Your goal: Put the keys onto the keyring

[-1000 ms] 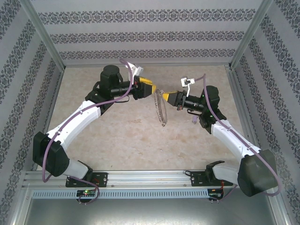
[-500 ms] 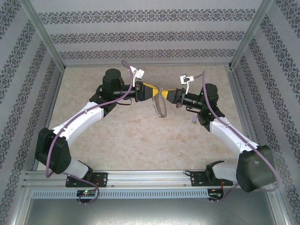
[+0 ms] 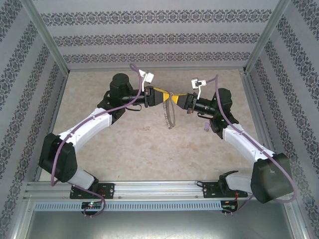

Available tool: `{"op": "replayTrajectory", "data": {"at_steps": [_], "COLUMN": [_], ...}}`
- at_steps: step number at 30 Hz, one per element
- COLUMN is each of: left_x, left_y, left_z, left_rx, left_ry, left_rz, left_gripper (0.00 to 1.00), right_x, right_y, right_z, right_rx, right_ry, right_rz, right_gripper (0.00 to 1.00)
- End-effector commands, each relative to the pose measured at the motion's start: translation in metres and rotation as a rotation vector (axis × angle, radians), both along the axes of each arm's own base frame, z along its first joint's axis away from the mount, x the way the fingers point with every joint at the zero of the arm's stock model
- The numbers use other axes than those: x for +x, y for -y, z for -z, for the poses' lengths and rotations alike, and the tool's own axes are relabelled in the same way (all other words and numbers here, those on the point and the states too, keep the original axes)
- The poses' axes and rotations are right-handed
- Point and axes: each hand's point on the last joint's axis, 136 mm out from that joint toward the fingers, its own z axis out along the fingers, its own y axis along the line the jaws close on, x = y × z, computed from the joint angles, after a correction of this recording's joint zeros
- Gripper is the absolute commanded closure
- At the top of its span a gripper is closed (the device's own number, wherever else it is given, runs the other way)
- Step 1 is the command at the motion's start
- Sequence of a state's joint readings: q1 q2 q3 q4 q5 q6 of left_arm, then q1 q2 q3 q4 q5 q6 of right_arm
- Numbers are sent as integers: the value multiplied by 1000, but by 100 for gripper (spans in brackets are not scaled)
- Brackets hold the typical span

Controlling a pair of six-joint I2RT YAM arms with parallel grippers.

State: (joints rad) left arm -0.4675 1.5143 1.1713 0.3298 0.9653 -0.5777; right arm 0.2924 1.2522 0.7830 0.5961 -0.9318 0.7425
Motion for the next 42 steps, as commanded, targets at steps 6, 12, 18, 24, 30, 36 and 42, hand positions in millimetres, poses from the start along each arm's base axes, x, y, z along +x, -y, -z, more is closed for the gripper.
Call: {"op": "replayTrajectory", "data": {"at_steps": [6,12,18,24,30,36,42], "left_x": [2,5,5,7,8,6,-4], "left_y": [6,10,14,16,18,15,6], "left_z": [3,1,3,-1,-2,4,15], "left_rx": [-19,-23,-23,-31,-34,39,274], "left_ry": [15,23,23,37,43,75,195], "left_rz": [15,17,24,13,13,16,75], "left_gripper": [67,69,74,77,90,100,100], "right_x": [-2,-1,0,-1,0,10,16], "right_y": [-3,-3,-4,-6,-6,4,32], "right_z": [-23,-20,-20,-17,-16,-10,-8], "right_rx": [34,34,35,34,33,31,40], "right_ry": [81,74,71,62,59,26,2], "right_rz": [-16,-16,-20,-30,-29,18,113], "right_gripper": [100,100,100,100,100,82,50]}}
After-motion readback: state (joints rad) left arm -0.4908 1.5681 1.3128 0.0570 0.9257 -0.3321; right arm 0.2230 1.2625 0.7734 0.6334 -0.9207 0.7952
